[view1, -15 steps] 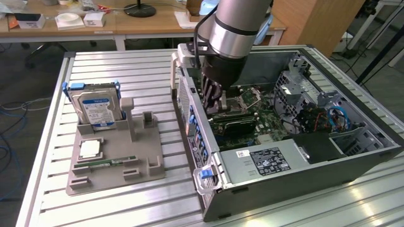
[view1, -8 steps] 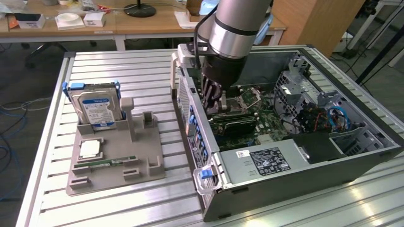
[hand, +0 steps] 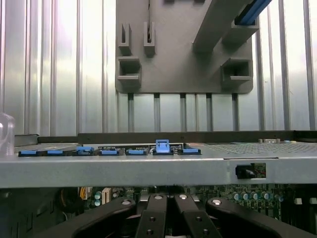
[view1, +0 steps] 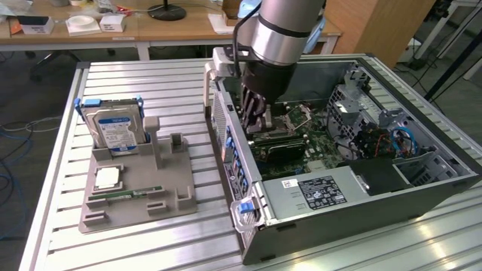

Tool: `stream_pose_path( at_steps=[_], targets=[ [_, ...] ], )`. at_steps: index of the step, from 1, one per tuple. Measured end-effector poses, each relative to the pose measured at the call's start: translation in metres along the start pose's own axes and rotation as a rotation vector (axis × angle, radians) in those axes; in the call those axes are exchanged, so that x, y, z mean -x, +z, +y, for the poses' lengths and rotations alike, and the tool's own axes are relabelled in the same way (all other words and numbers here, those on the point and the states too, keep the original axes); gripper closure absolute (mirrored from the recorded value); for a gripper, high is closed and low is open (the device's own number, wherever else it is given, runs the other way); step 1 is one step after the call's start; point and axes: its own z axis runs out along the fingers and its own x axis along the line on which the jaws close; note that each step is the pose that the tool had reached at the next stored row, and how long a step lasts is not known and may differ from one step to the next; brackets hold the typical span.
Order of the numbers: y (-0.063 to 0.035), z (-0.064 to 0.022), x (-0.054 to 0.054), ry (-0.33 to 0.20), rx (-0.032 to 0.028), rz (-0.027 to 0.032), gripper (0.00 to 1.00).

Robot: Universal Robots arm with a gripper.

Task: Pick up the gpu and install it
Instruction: 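Press down on the gpu until it lock into place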

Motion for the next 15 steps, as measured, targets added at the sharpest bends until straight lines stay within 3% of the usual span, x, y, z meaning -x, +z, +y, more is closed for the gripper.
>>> stream_pose_path(
  at_steps=[7, 15],
  targets=[
    [-0.0021, -0.0153, 0.001, 0.000, -0.0039, -0.0010, 0.89],
    [-0.0056, -0.0452, 0.002, -0.001, -0.0060, -0.0053, 0.89]
  ],
)
